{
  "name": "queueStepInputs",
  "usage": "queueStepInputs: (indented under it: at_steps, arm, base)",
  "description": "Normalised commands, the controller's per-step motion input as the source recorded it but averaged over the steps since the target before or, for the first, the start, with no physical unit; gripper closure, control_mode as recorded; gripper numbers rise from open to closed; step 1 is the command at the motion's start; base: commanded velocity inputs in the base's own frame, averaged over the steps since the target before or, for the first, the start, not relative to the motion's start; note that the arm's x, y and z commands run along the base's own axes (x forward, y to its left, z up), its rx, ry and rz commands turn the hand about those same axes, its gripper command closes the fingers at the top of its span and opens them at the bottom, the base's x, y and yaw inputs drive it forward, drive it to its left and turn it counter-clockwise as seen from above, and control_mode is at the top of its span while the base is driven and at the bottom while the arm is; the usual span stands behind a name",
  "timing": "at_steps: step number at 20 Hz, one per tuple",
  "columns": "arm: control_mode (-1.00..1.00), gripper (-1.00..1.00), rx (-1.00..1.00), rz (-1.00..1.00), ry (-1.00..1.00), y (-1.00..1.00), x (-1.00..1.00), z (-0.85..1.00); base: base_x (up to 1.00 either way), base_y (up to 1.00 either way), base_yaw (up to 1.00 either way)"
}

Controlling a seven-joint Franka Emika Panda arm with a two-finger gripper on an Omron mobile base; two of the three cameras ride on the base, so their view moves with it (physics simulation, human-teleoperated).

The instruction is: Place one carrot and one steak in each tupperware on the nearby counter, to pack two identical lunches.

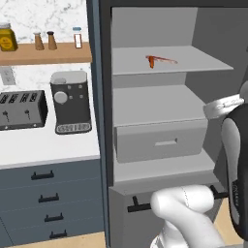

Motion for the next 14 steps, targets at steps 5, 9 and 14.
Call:
queueStepInputs:
  at_steps: [5, 9, 14]
  arm:
    - [-1.0, -1.0, 0.02, 0.0, -0.15, 0.0, 0.11, 0.69]
    - [-1.0, -1.0, 0.0, 0.0, -0.19, 0.0, 0.43, 0.64]
    - [-1.0, -1.0, -0.01, 0.1, -0.08, 0.07, 0.25, -0.07]
  base:
    - [0.0, 0.0, 0.0]
    - [0.0, 0.0, 0.0]
    - [0.0, 0.0, 0.0]
